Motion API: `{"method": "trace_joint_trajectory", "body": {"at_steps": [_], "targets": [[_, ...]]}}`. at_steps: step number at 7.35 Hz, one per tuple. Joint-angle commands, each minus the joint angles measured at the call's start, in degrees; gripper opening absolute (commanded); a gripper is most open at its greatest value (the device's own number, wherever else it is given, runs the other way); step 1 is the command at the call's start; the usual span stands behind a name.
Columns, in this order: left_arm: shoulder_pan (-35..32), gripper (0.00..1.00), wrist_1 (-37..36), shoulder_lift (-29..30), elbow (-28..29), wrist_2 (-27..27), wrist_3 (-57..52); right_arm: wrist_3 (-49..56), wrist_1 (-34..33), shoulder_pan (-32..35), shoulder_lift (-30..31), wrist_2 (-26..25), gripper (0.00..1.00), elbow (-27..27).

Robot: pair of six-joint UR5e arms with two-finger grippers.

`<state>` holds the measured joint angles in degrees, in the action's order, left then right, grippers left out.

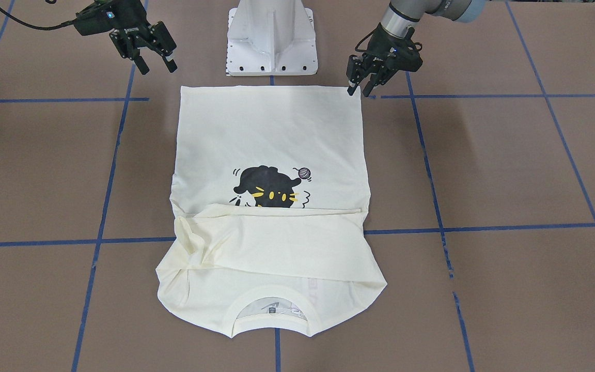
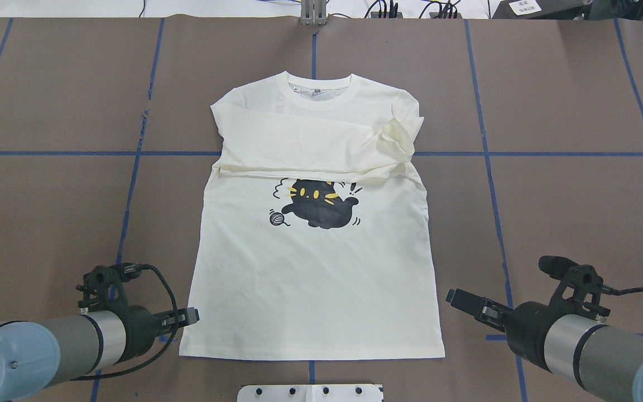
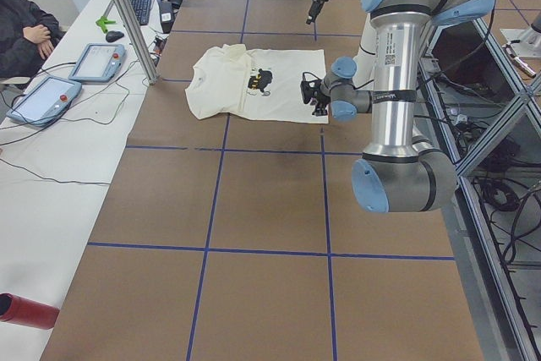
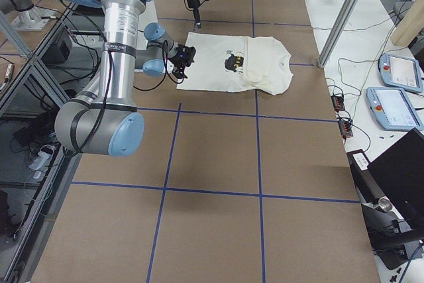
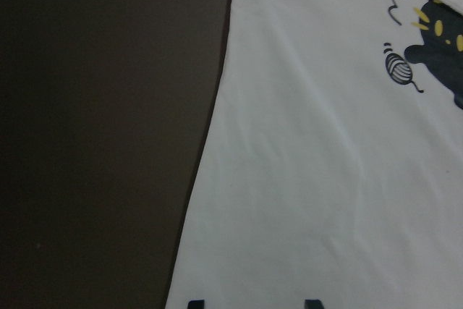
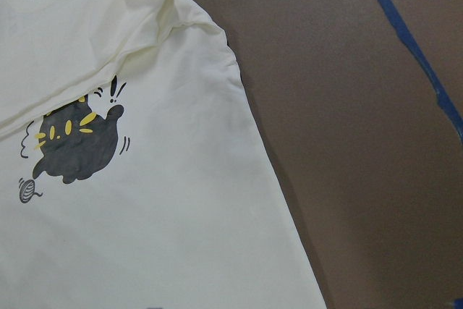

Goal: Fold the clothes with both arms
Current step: 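Move both grippers down to the shirt's hem corners nearest the robot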

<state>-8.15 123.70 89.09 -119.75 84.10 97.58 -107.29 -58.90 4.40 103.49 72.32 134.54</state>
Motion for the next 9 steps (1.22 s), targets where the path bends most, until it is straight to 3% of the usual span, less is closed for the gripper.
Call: {"method": "trace_joint_trajectory", "body": {"at_steps": [1, 8, 9], "targets": [[2.9, 0.49, -2.7, 0.0, 0.7, -0.9, 1.1, -0.5, 0.1, -1.1, 0.3, -1.3, 0.96, -0.1], [5.4, 0.44, -3.5, 0.4, 1.7, -0.8, 1.0, -0.5, 0.1, -1.3, 0.2, -2.4, 0.98, -0.1], [5.4, 0.37, -3.6, 0.4, 1.7, -0.8, 1.0, -0.5, 0.1, -1.3, 0.3, -2.4, 0.98, -0.2]]}}
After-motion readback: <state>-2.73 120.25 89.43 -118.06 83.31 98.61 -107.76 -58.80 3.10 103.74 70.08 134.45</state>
